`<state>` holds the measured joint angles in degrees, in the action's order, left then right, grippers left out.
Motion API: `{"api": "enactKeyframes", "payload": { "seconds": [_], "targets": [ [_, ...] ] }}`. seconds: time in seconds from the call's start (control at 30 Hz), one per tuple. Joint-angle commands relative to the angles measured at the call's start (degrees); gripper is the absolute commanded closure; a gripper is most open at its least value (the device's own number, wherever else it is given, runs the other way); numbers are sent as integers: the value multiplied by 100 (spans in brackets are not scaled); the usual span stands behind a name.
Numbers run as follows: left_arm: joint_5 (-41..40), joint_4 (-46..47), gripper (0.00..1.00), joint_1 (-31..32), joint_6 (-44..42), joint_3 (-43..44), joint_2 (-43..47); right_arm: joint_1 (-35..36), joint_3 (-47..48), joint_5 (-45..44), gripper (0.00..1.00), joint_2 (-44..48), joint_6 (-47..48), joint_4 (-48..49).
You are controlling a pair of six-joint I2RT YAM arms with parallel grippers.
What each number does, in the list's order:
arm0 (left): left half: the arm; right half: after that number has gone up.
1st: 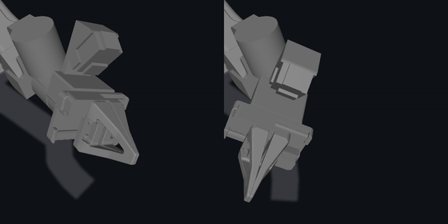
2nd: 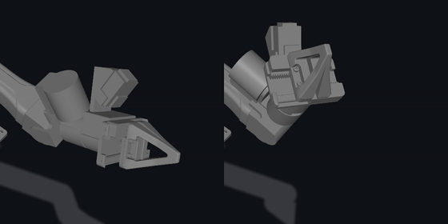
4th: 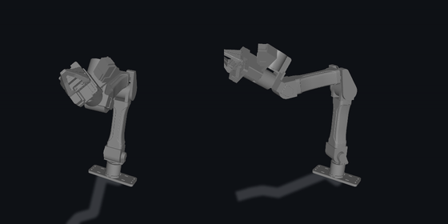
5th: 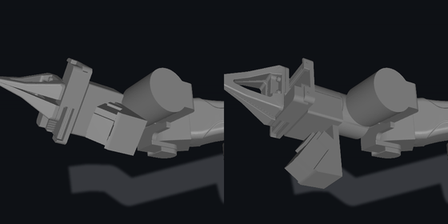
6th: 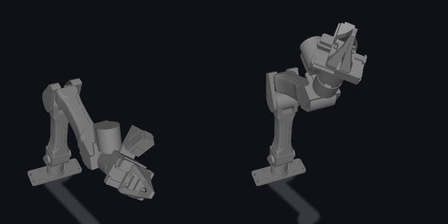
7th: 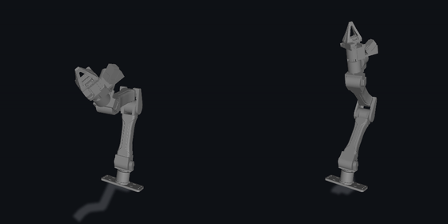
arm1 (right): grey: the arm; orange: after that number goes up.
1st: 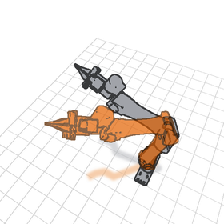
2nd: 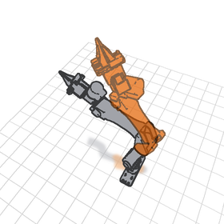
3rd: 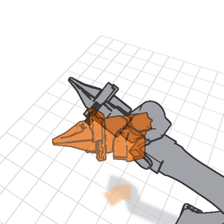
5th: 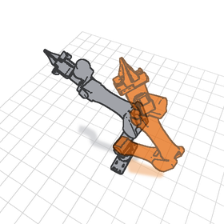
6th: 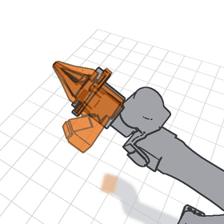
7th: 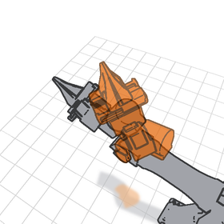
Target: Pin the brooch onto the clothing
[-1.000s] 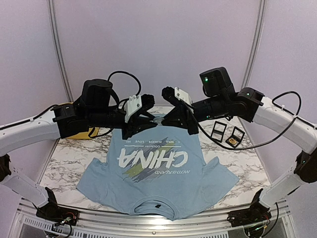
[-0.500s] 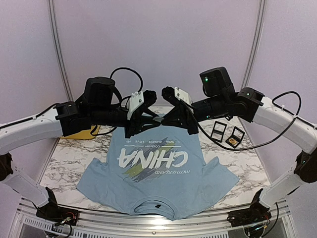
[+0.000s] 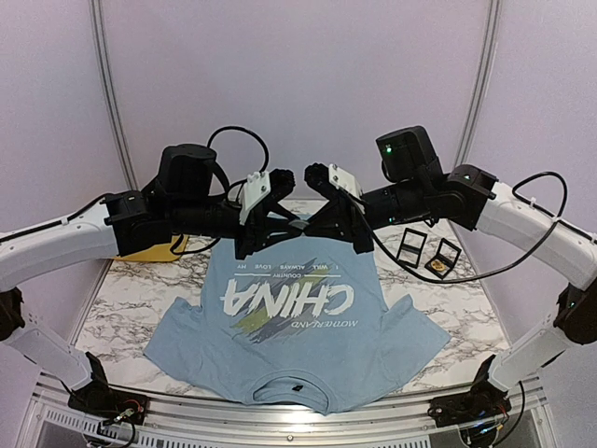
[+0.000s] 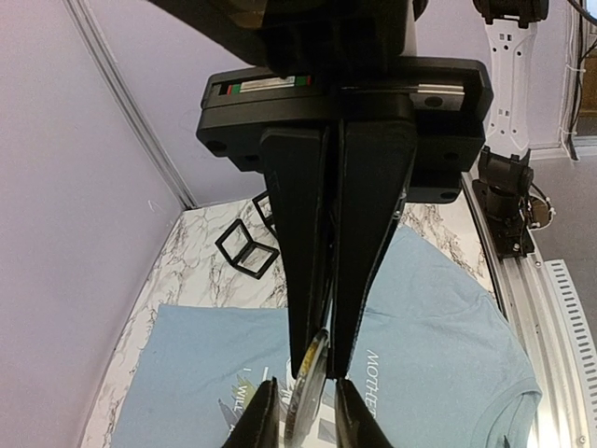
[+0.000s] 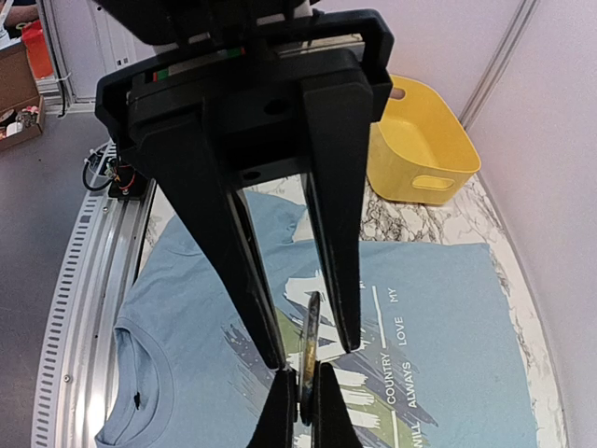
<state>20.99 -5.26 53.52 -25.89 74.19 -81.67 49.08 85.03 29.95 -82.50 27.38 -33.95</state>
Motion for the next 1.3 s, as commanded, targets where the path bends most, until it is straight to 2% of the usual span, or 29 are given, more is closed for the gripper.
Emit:
{"api": "enactKeyframes", "payload": {
  "seconds": [0.0, 0.37, 0.8, 1.07, 1.2, 1.27],
  "targets": [
    [30, 157, 75, -19, 15, 154, 105, 51, 189, 70, 100, 16, 61, -15],
    [132, 185, 70, -55, 35, 147, 185, 57, 122, 63, 100, 74, 47, 42],
    [581, 77, 70, -96, 10, 189, 179, 57, 66, 2, 100, 120, 33, 65],
    [522, 7, 90, -94, 5, 260, 120, 58, 33, 6, 100, 127, 46, 42],
    [438, -37, 94, -91, -5, 273, 76, 58, 31, 9, 100, 144, 37, 79],
    [440, -83, 100, -96, -17, 271, 63, 55, 35, 10, 100, 159, 23, 107]
  ]
}}
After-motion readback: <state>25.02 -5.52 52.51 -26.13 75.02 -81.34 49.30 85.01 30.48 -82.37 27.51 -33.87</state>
